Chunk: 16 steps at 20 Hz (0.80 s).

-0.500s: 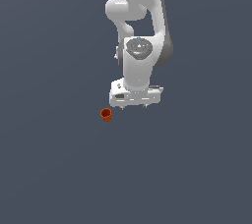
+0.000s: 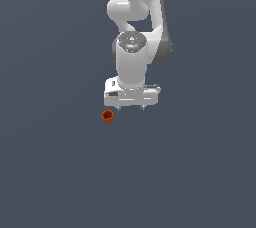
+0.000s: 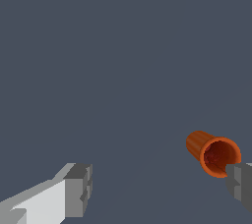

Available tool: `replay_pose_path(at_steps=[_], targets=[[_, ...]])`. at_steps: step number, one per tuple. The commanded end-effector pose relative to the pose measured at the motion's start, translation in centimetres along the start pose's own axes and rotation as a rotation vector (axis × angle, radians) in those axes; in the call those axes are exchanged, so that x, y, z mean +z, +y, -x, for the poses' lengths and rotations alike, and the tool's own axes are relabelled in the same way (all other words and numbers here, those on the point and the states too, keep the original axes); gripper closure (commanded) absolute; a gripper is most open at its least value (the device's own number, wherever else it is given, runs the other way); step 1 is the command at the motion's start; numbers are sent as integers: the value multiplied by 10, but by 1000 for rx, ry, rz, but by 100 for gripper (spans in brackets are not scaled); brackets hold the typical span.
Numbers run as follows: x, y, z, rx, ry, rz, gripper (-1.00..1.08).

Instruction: Pick up the object and move it to a goal position.

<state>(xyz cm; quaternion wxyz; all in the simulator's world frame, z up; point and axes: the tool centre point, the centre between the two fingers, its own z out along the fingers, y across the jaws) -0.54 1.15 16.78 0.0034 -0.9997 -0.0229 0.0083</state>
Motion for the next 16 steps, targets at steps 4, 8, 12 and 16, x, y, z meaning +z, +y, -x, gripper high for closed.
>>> replay_pose_path(at_steps=[4, 8, 12, 16], targets=[[-3, 3, -1, 5, 4, 0, -92], [4, 11, 1, -5, 5, 0, -92], [16, 27, 4, -22, 7, 1, -92], [34, 51, 11, -49, 10, 3, -92]])
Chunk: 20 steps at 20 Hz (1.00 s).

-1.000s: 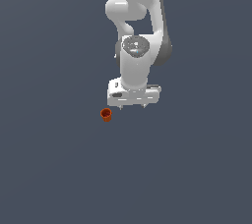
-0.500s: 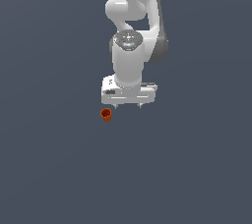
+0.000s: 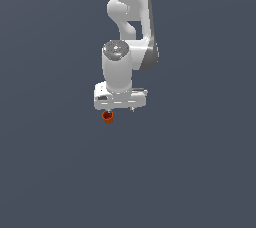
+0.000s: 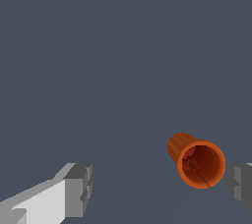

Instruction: Pick up the object and move it to a goal position.

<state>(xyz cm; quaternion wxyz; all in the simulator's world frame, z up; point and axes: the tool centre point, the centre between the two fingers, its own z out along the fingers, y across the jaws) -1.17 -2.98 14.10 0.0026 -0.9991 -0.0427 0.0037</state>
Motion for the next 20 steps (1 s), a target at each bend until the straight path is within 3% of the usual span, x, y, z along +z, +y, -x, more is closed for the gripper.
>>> replay_pose_path(at_steps=[1, 10, 20], targets=[[13, 16, 6, -18, 1, 1, -92], [46, 60, 27, -71, 6, 5, -92], [55, 67, 31, -78, 6, 6, -92]])
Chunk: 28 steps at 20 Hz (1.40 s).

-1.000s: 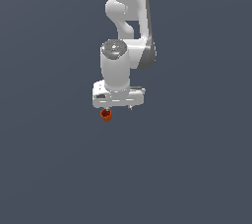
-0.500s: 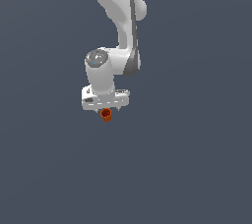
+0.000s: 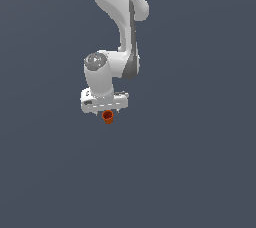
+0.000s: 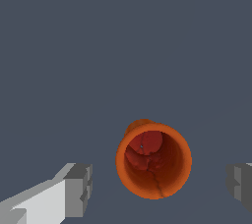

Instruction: Pick up the object and move it to a goal position.

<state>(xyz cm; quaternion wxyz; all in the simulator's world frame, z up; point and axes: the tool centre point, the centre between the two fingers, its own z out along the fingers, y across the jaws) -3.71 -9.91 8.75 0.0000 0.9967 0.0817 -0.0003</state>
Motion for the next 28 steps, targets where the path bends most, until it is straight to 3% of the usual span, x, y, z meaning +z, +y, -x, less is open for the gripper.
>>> replay_pose_path(at_steps=[1, 15, 16, 28], targets=[[4, 0, 0, 0, 0, 0, -92], [49, 0, 1, -4, 1, 0, -92], [49, 0, 1, -4, 1, 0, 108], [48, 0, 1, -3, 1, 0, 108]])
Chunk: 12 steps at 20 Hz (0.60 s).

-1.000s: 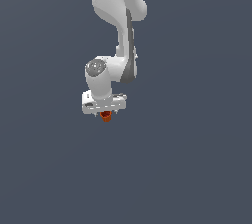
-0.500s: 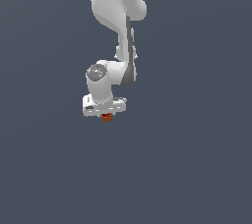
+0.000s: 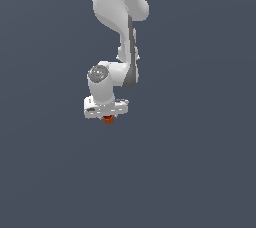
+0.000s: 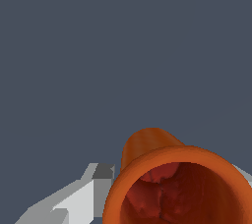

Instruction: Pick up the object and move it to a goal position.

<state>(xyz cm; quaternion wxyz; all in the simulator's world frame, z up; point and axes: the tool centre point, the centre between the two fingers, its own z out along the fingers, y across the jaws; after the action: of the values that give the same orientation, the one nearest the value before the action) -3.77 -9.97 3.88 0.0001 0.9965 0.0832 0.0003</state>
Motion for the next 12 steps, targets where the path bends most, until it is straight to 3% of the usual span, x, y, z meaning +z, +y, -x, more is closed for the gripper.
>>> replay_pose_path(at_steps=[1, 12], targets=[[-2, -1, 0, 0, 0, 0, 108], [-42, -30, 6, 0, 0, 0, 108]])
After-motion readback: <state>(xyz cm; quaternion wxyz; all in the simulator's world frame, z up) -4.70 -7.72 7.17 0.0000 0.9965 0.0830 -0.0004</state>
